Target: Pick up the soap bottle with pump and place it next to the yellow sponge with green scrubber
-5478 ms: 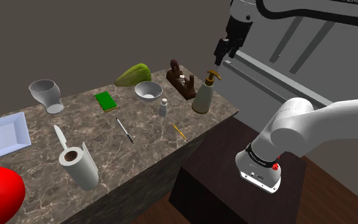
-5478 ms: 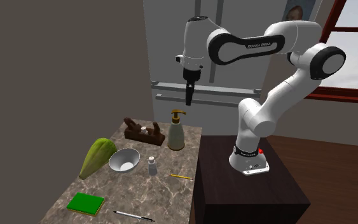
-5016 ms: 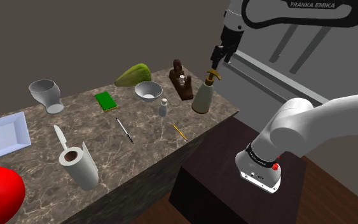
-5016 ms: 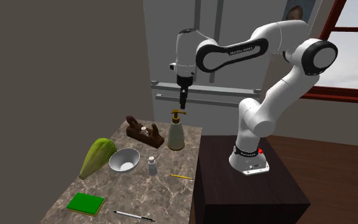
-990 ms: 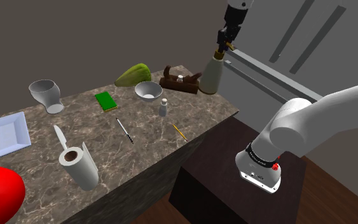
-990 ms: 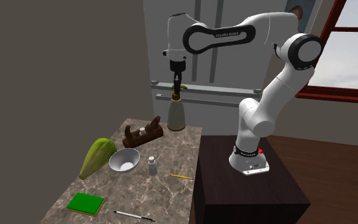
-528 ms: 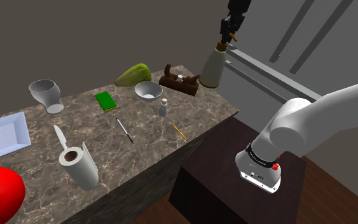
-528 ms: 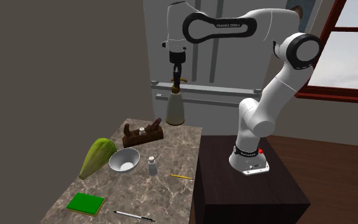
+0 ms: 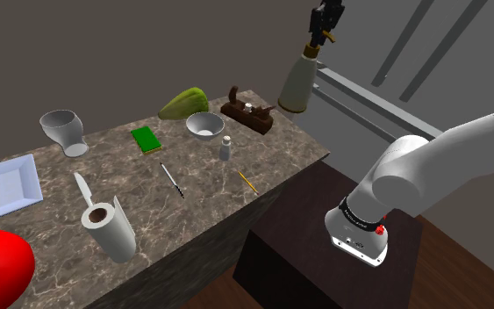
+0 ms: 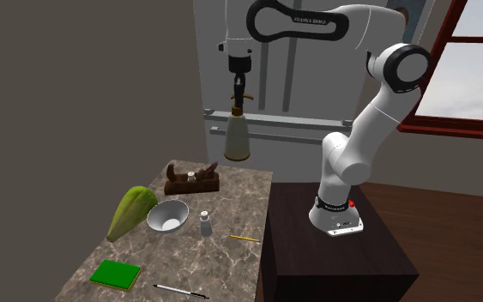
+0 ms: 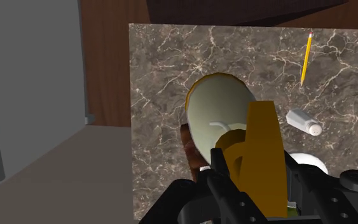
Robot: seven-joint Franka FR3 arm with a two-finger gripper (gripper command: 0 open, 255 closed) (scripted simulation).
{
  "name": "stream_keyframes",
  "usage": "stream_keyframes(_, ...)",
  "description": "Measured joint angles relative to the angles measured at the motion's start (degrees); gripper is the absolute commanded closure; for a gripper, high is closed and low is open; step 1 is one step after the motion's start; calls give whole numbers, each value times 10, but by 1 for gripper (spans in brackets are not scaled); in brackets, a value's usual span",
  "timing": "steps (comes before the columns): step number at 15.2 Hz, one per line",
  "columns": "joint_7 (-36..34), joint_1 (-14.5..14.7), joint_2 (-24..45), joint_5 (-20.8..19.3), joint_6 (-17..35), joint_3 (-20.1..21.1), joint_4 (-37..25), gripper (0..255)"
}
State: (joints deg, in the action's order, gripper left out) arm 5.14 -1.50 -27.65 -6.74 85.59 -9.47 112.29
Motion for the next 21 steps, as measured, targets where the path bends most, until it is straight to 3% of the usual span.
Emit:
stream_keyframes(18, 16, 3, 72, 8, -140, -1, -212, 255)
stream_keyframes(21, -8, 10, 76, 14, -127, 15, -201, 255)
